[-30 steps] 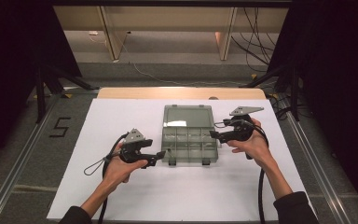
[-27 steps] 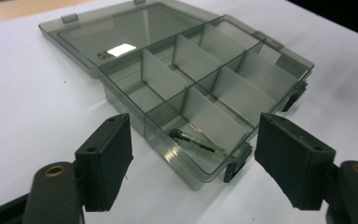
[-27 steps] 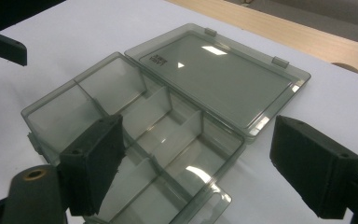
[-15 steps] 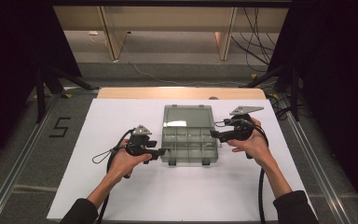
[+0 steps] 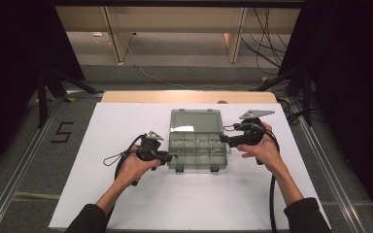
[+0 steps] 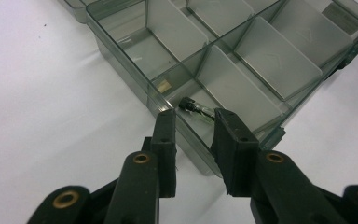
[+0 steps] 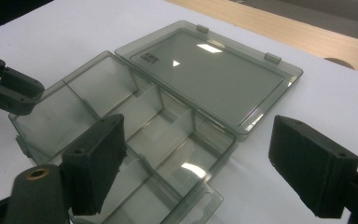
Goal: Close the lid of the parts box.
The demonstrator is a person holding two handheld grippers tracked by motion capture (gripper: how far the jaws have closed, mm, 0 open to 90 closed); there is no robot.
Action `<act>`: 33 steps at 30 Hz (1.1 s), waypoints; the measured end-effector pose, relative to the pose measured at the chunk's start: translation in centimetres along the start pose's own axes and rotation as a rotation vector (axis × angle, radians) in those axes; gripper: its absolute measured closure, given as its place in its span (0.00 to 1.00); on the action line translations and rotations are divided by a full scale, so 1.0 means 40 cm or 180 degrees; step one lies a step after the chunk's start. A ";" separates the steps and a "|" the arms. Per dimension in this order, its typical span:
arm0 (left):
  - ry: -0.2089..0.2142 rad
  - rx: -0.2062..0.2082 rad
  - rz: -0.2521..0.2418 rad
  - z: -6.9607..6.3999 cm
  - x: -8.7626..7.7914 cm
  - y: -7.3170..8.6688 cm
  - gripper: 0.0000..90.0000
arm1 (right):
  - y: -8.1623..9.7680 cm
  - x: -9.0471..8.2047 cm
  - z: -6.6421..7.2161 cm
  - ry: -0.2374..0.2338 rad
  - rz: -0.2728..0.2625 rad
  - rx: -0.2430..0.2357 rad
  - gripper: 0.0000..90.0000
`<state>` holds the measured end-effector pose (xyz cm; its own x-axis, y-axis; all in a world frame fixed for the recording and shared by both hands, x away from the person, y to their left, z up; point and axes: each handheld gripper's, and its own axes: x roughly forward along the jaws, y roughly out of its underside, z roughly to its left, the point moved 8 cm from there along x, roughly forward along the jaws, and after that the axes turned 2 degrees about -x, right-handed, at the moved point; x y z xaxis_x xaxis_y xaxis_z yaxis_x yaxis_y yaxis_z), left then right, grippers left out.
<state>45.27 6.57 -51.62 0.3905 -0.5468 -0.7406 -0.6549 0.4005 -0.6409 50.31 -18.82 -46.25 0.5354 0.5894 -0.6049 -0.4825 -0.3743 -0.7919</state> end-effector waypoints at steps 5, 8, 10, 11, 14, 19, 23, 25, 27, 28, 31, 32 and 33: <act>-0.0014 -0.0141 -0.0021 -0.002 0.003 -0.005 0.79 | -0.004 0.020 -0.018 -0.0055 0.0046 0.0125 0.24; 0.0008 -0.0126 0.0056 0.001 0.000 -0.004 0.80 | -0.007 0.039 -0.028 -0.0045 0.0128 0.0170 0.25; 0.0012 -0.0124 0.0085 0.000 -0.001 -0.004 0.80 | -0.012 0.052 -0.041 -0.0028 0.0169 0.0266 0.24; 0.0012 -0.0104 0.0109 0.000 -0.002 -0.004 0.80 | -0.014 0.057 -0.046 -0.0048 0.0187 0.0290 0.24; 0.0021 -0.0101 0.0106 0.001 -0.003 -0.003 0.80 | -0.020 0.074 -0.063 -0.0055 0.0236 0.0391 0.23; 0.0023 -0.0138 0.0099 0.000 -0.002 -0.004 0.80 | -0.020 0.102 -0.085 -0.0025 0.0421 0.0454 0.23; 0.0033 -0.0165 0.0085 0.000 -0.001 -0.005 0.80 | -0.022 0.127 -0.094 -0.0030 0.0456 0.0535 0.24; 0.0041 -0.0181 0.0089 0.000 -0.001 -0.005 0.80 | -0.021 0.138 -0.098 0.0001 0.0510 0.0578 0.25; 0.0028 -0.0152 0.0146 0.003 -0.005 -0.002 0.80 | -0.022 0.146 -0.100 0.0024 0.0572 0.0687 0.25; 0.0042 -0.0151 0.0130 0.003 -0.004 -0.003 0.80 | -0.021 0.149 -0.104 0.0040 0.0606 0.0692 0.25; 0.0073 -0.0159 0.0125 0.003 -0.003 -0.002 0.80 | -0.023 0.156 -0.113 0.0063 0.0640 0.0650 0.27; 0.0071 -0.0169 0.0111 0.002 -0.002 -0.003 0.80 | -0.026 0.157 -0.111 0.0058 0.0644 0.0717 0.27; 0.0034 -0.0144 0.0141 0.003 -0.005 -0.002 0.80 | -0.027 0.158 -0.111 0.0065 0.0670 0.0744 0.27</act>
<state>45.35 6.73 -51.45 0.3536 -0.5372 -0.7658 -0.7001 0.3909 -0.5975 57.30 -17.88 -49.61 0.4195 0.5011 -0.7569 -0.7294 -0.3104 -0.6097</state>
